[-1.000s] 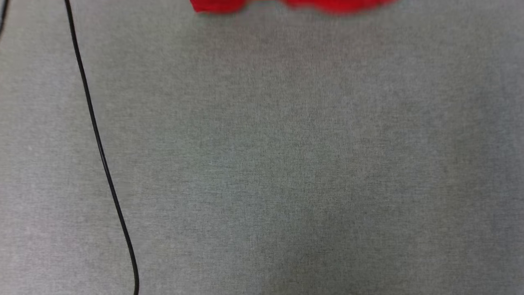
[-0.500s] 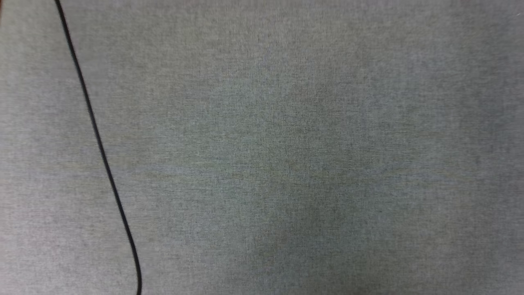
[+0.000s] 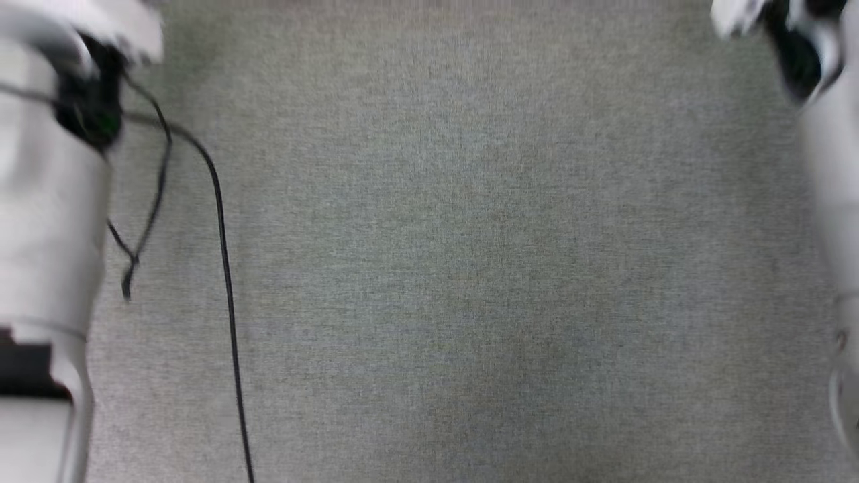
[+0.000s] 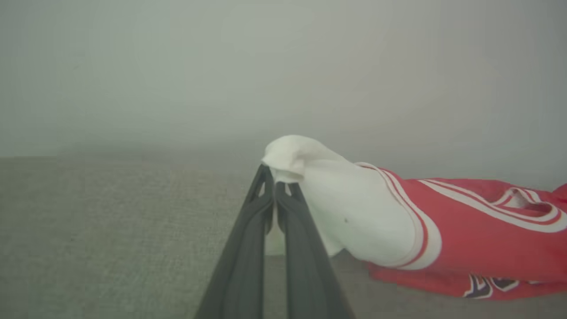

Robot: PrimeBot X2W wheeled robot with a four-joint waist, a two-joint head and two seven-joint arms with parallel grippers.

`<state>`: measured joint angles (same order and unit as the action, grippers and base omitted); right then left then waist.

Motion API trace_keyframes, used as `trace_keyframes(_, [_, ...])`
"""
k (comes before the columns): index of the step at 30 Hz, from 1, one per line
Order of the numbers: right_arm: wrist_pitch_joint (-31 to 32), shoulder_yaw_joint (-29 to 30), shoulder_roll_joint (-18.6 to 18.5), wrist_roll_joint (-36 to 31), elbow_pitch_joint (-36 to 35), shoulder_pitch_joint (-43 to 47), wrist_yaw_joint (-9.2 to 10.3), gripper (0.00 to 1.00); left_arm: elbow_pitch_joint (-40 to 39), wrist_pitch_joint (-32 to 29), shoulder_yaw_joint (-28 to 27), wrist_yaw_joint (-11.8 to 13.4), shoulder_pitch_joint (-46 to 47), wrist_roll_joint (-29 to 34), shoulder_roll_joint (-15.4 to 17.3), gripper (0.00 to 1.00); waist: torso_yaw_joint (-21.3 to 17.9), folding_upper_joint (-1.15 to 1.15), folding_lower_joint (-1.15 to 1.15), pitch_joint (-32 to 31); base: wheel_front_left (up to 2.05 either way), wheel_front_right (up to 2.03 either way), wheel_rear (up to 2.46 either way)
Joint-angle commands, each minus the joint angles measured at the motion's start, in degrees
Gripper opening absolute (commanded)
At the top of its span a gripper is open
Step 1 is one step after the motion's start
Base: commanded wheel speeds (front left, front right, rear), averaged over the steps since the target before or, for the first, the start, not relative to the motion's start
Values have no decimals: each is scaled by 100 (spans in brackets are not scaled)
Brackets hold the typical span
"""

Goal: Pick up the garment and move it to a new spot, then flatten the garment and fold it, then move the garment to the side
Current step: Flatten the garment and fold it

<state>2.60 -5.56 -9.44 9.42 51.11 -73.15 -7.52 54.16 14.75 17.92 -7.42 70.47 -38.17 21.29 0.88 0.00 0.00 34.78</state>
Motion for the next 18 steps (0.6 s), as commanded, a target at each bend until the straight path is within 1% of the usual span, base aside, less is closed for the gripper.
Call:
trace_keyframes(1, [-93, -21, -54, 96, -66, 229, 6, 0, -84, 28, 21, -8, -242, -70, -3, 0, 16, 0, 0, -209, 0, 0, 0])
trace_keyframes(4, [-194, -91, -113, 318, -239, 911, 6, 0, -337, 49, 7, -9, -969, -225, 22, 0, 32, 0, 0, -466, 0, 0, 0])
trace_keyframes(7, [-277, -126, -222, 513, -543, 1618, 6, 0, -743, 54, -218, -4, -1704, -250, 34, 0, 60, 0, 0, -726, 0, 0, 0])
trace_keyframes(10, [-336, -96, -339, 688, -930, 2377, 7, 0, -1139, 49, -472, 15, -2519, -151, -50, 0, 82, 0, 0, -1025, 0, 0, 0])
trace_keyframes(14, [-289, 127, -400, 833, -1558, 3405, 8, 0, -1707, 49, -736, 80, -3479, 53, -149, 0, 124, 0, 0, -1388, 0, 0, 0])
trace_keyframes(18, [-128, 440, -320, 850, -2275, 4473, 8, 0, -2187, 50, -867, 173, -4375, 281, -282, 0, 174, 0, 0, -1739, 0, 0, 0])
